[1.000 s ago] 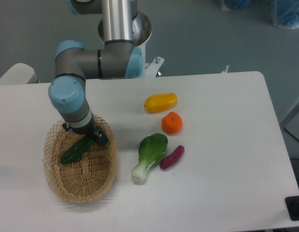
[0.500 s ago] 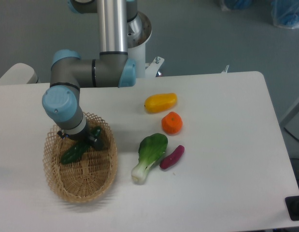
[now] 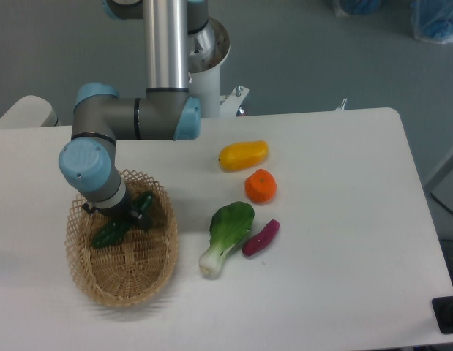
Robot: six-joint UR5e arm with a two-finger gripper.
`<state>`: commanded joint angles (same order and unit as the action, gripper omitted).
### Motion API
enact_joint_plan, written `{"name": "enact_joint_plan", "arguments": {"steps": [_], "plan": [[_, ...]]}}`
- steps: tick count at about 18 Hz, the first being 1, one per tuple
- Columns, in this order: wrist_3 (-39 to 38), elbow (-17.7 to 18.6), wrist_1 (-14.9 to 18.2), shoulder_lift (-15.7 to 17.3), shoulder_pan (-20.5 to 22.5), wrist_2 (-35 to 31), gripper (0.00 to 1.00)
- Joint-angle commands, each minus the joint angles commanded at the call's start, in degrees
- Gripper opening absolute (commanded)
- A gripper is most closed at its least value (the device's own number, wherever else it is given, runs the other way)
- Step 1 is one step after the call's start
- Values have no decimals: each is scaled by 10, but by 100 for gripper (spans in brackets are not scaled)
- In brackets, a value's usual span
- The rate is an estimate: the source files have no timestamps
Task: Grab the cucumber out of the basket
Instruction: 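Lower the gripper onto the cucumber and close on it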
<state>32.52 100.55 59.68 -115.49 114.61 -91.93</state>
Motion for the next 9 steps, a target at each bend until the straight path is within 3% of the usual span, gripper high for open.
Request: {"name": "enact_joint_plan", "arguments": {"steps": [3,4,9], "plan": [[-1,-1,1,1,0,0,45],[-1,-3,1,3,0,-1,39],[-1,-37,10,14,3,0,34]]}}
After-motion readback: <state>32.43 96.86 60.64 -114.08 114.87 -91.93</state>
